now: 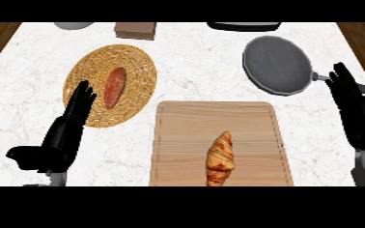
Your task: Pick the croissant from the cutting board and place it in the pan
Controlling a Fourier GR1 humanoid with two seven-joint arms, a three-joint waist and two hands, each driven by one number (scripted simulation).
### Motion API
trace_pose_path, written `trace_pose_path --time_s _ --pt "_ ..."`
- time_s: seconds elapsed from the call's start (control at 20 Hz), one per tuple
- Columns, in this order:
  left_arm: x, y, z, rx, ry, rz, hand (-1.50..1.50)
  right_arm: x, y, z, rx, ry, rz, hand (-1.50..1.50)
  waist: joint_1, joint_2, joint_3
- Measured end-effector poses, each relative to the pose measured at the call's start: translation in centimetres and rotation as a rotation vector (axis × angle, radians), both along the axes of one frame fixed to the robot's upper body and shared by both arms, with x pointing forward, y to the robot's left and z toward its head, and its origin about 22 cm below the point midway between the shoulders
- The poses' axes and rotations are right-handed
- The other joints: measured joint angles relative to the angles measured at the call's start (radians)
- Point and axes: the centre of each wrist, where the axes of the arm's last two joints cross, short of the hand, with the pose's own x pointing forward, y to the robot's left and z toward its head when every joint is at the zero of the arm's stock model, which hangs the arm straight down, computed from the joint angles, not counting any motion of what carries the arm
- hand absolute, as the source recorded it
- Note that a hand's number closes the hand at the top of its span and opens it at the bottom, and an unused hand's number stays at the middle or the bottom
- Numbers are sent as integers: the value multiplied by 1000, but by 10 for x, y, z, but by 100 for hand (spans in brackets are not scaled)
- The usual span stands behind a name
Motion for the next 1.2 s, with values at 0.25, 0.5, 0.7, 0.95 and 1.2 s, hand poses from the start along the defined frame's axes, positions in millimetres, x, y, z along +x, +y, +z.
trace_pose_path --time_s 0.25,0.5,0.7,0.95,1.2 --pt "19 8 12 35 -32 43 0 6 45 -5 -74 119 280 150 6 2 20" --pt "35 21 22 69 -9 89 0 -7 88 -2 -335 119 445 -150 -15 -5 24" --pt "39 31 20 73 8 125 0 -30 96 20 -547 -19 420 -150 -42 -12 25" --pt "49 27 21 74 16 131 0 -57 104 79 -747 -43 449 -150 -46 -12 25" --pt "57 22 28 73 13 109 0 -69 116 126 -951 76 514 -150 -25 -9 23"
